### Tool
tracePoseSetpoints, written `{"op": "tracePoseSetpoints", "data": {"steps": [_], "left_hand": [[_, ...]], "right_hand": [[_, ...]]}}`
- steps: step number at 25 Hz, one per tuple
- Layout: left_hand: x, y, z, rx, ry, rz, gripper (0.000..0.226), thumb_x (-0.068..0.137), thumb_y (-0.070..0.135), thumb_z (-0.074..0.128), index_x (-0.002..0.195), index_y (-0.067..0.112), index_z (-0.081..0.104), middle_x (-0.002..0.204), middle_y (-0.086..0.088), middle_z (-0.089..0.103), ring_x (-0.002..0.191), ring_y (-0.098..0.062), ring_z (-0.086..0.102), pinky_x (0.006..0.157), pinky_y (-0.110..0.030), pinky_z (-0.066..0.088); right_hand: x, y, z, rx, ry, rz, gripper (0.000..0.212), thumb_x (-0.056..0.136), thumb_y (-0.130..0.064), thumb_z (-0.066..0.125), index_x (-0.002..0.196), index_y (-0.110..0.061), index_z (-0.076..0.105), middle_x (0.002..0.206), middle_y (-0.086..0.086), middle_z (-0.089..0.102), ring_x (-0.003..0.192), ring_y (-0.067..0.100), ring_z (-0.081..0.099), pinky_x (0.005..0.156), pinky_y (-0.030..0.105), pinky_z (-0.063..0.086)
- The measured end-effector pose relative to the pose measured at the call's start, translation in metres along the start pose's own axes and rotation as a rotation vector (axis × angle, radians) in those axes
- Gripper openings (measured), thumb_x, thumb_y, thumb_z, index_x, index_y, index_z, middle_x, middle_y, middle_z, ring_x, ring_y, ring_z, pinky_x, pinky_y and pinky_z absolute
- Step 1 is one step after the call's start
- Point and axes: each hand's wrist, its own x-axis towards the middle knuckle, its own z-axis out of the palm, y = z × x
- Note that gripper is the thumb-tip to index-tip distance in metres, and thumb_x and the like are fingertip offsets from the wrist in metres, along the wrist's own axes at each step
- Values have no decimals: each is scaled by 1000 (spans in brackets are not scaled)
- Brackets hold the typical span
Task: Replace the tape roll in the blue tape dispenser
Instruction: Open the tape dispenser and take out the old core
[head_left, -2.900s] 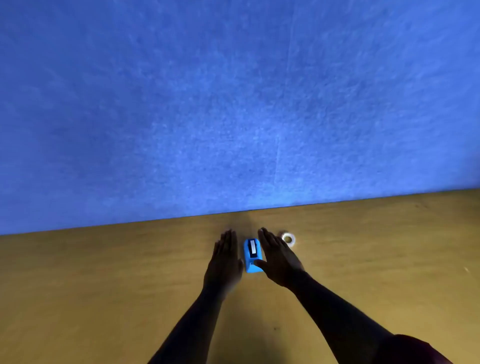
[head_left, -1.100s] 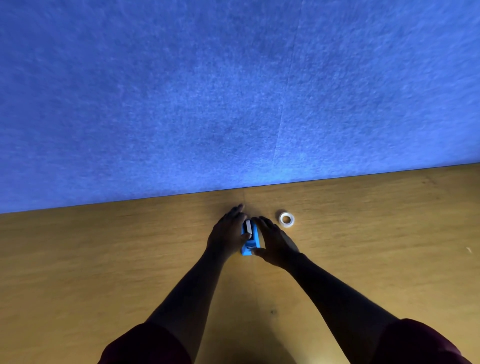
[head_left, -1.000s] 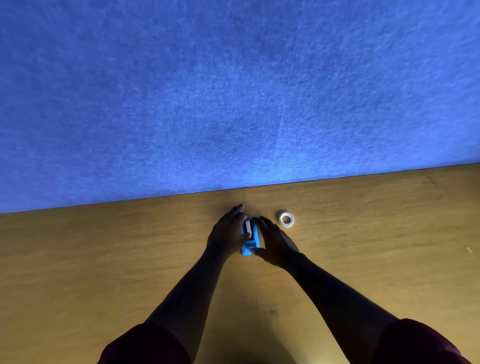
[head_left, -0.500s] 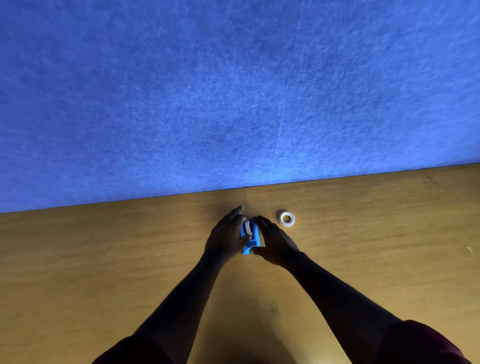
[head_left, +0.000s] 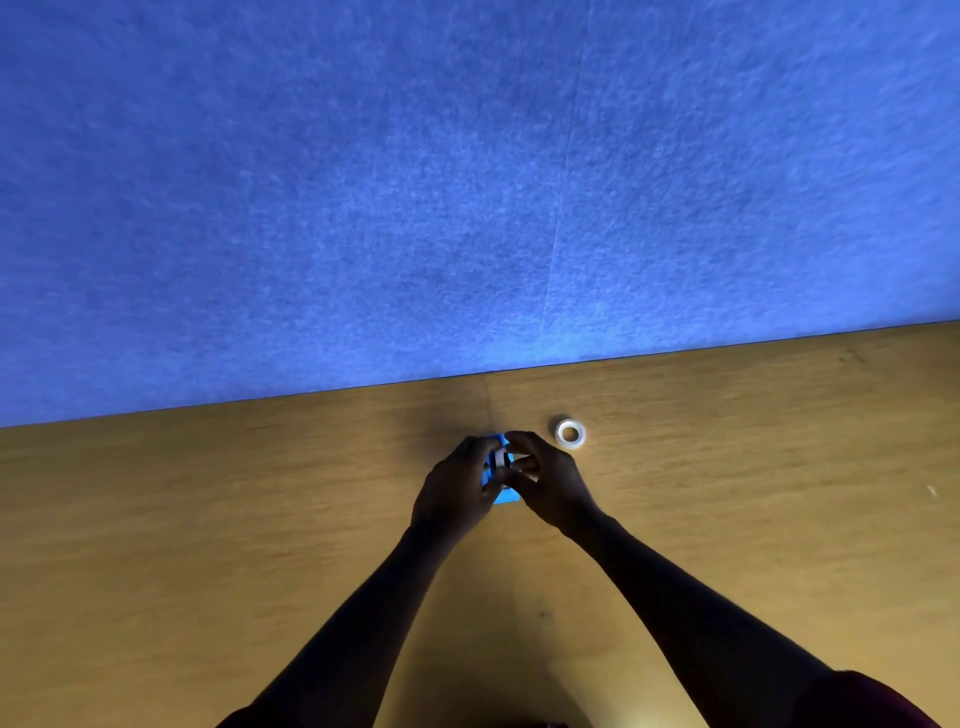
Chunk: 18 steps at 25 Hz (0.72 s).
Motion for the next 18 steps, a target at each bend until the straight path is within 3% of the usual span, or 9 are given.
{"op": "tracePoseSetpoints", "data": {"steps": [3,7,9,18], "left_hand": [[1,6,-1,-75,-16,-2,48,90,27,73,134,21,56,125,5,67,107,-6,66,85,-21,56],[3,6,-5,-370,-31,-125,48,86,18,78,130,18,62,119,6,71,105,-3,68,86,-18,57],[3,3,-7,-522,-48,-209,42,88,20,77,128,16,65,115,4,73,97,-2,72,79,-17,58],[7,-11,-10,-542,-102,-311,37,87,26,78,122,16,71,105,7,76,94,2,71,74,-10,54]], "right_hand": [[1,-5,0,114,2,42,34,87,-16,76,119,-23,65,104,-14,71,93,1,71,69,12,54],[3,-7,-3,156,37,62,31,84,-21,79,113,-22,69,102,-10,74,92,-1,70,72,16,56],[4,-4,-5,177,50,106,31,81,-22,82,110,-20,70,101,-9,74,92,1,70,72,17,56],[7,-3,-3,276,-19,133,32,82,-17,82,112,-14,70,103,2,74,90,16,74,79,33,62]]}}
